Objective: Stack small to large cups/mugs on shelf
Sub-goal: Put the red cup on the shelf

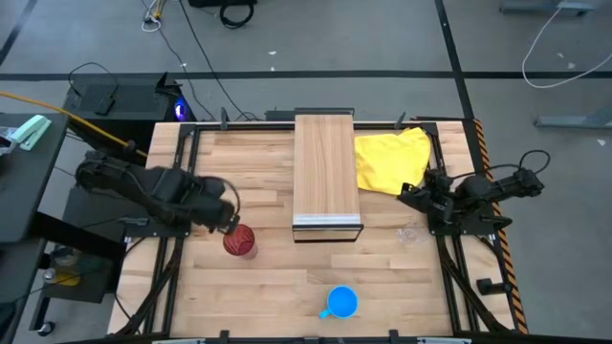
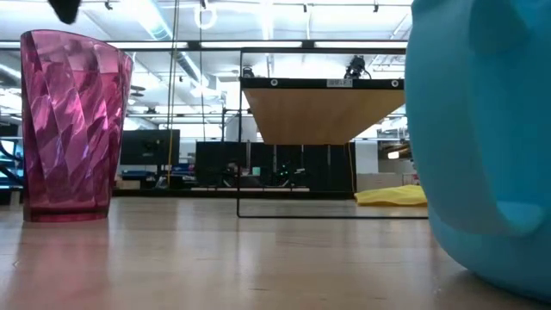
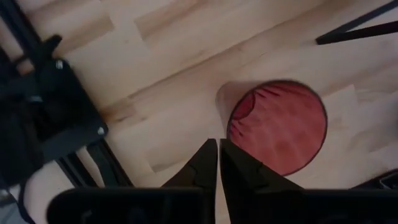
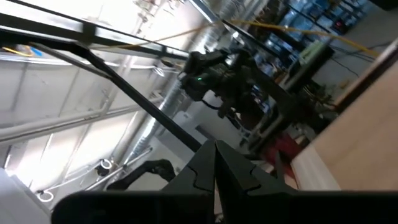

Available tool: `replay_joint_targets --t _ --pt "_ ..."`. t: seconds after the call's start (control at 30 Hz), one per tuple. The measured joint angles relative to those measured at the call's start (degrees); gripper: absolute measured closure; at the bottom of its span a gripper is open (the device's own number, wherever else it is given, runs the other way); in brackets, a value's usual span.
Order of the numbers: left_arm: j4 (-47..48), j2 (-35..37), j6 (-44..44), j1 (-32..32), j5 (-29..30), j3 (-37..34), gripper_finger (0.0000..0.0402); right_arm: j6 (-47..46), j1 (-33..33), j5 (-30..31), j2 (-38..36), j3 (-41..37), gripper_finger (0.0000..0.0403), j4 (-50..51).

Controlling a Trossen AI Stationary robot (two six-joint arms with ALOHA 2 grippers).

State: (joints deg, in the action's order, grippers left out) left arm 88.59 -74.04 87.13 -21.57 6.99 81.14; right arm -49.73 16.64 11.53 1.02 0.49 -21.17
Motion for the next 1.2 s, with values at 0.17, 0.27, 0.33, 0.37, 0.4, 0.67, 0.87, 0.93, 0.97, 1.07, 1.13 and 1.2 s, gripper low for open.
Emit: replay_joint_targets --t 0.17,0.27,0.33,0.37,0.4,0.67,0.87,0.93,0.97,1.07,1.13,1.2 --pt "0.73 -1.64 9.21 -4.91 3.51 -0.02 0.0351 -0.24 0.0 -0.2 0.2 0.0 0.0386 1.99" --pt "1.02 -3.21 11.89 -6.41 3.58 -0.02 0.0338 -0.22 0.0 -0.9 0.26 0.0 0.0386 2.4" --pt "0.98 -4.7 13.2 -7.31 3.34 -0.02 0.0329 -0.22 0.0 -1.3 0.44 0.0 0.0386 2.42" --pt "0.95 -5.33 13.62 -7.66 3.17 -0.02 0.0324 -0.26 0.0 -1.6 0.44 0.0 0.0386 2.57" --pt "0.97 -5.96 13.99 -7.9 3.08 -0.02 0.0319 -0.25 0.0 -1.97 0.46 0.0 0.0386 2.57" --pt "-0.21 -8.16 14.45 -8.11 2.85 -0.04 0.0283 -0.17 0.0 -2.59 0.44 0.0 0.0386 2.51" --pt "-0.28 -8.16 17.25 -8.12 2.62 -0.04 0.0265 -0.1 0.0 -3.88 0.44 0.0 0.0386 2.68" --pt "-0.43 -8.16 17.27 -8.12 2.62 -0.04 0.0261 -0.1 0.0 -4.64 0.44 0.0 0.0386 2.76" --pt "-0.56 -8.16 17.28 -8.02 2.62 -0.04 0.026 -0.09 0.0 -4.91 0.44 0.0 0.0386 2.78" --pt "-1.61 -8.72 17.2 -7.13 2.61 -0.02 0.0257 -0.09 0.0 -5.54 0.44 0.0 0.0386 2.8" --pt "-1.69 -9.14 16.25 -6.74 2.62 -0.04 0.0258 -0.09 0.0 -5.64 0.44 0.0 0.0386 2.82" --pt "-2.01 -9.62 15.49 -6.21 2.6 -0.04 0.026 -0.09 0.0 -5.86 0.46 0.0 0.0386 2.84"
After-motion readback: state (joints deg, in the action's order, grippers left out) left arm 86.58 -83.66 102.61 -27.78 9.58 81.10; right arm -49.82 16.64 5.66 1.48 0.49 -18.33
